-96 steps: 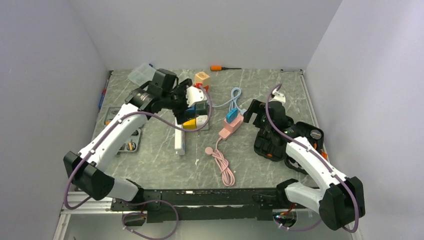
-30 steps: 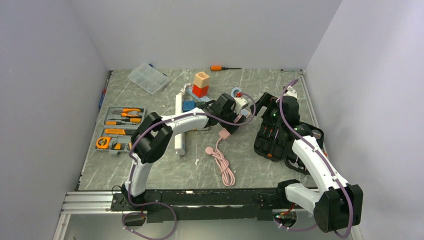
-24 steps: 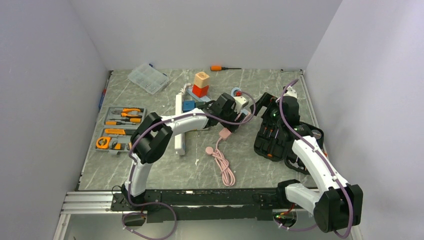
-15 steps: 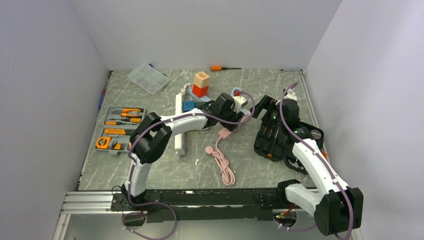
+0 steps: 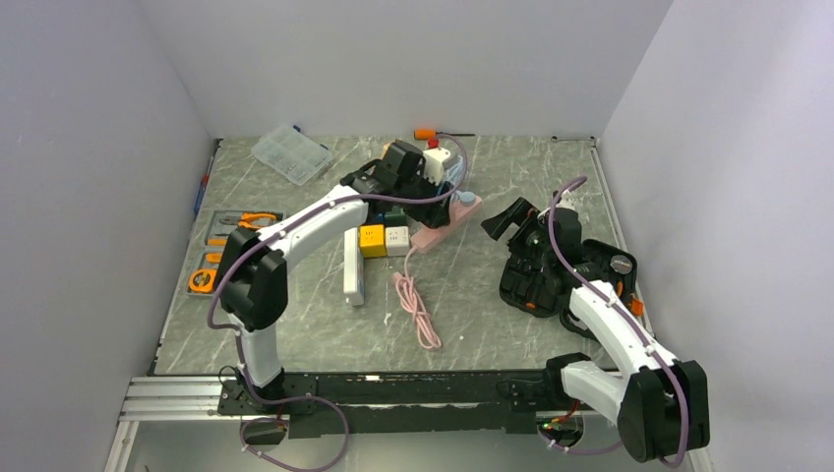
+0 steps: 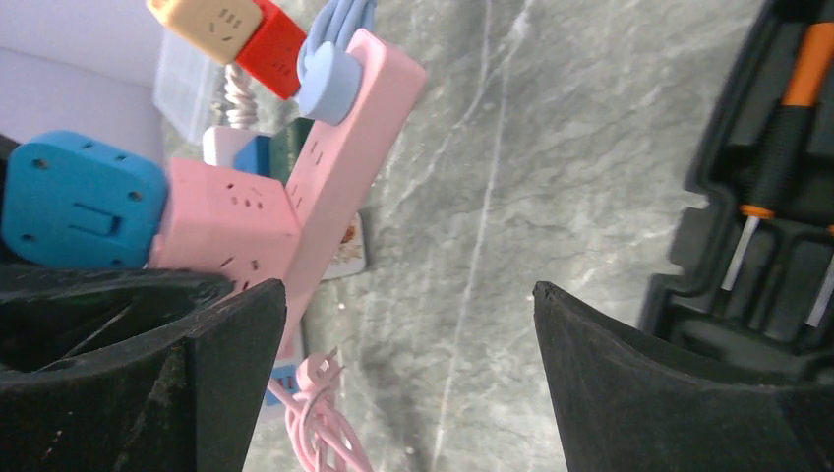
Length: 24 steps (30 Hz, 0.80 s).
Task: Pull the plug off the socket
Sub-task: Pick up the socket from the center of the board.
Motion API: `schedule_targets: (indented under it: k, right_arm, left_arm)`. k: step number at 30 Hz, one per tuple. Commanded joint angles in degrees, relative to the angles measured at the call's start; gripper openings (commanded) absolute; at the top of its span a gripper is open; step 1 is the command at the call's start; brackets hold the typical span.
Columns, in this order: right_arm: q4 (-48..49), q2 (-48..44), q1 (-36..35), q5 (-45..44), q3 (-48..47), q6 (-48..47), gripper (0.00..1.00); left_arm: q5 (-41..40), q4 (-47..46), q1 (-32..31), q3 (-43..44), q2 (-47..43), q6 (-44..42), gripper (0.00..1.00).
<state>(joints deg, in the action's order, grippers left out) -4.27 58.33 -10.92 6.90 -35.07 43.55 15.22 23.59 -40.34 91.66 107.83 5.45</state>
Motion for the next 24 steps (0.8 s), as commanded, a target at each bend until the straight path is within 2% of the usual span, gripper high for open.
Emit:
schedule_targets:
  k: [1, 14, 24]
  right_arm:
    - [13.8, 2.6, 0.0, 5.9, 1.6, 9.2, 0.96]
    - [28.6, 10.7, -3.4, 7.2, 2.2, 16.5, 0.88]
    - [29.5, 14.8, -6.3, 6.8, 0.7, 18.2, 0.84]
  left_arm:
    - [7.0, -4.6, 1.1, 1.6, -7.3, 6.3, 0.02]
    - [12.7, -6.1, 2.6, -0.4, -9.7, 10.9, 0.02]
    - [12.0, -7.0, 2.8, 0.5, -8.8, 12.0, 0.02]
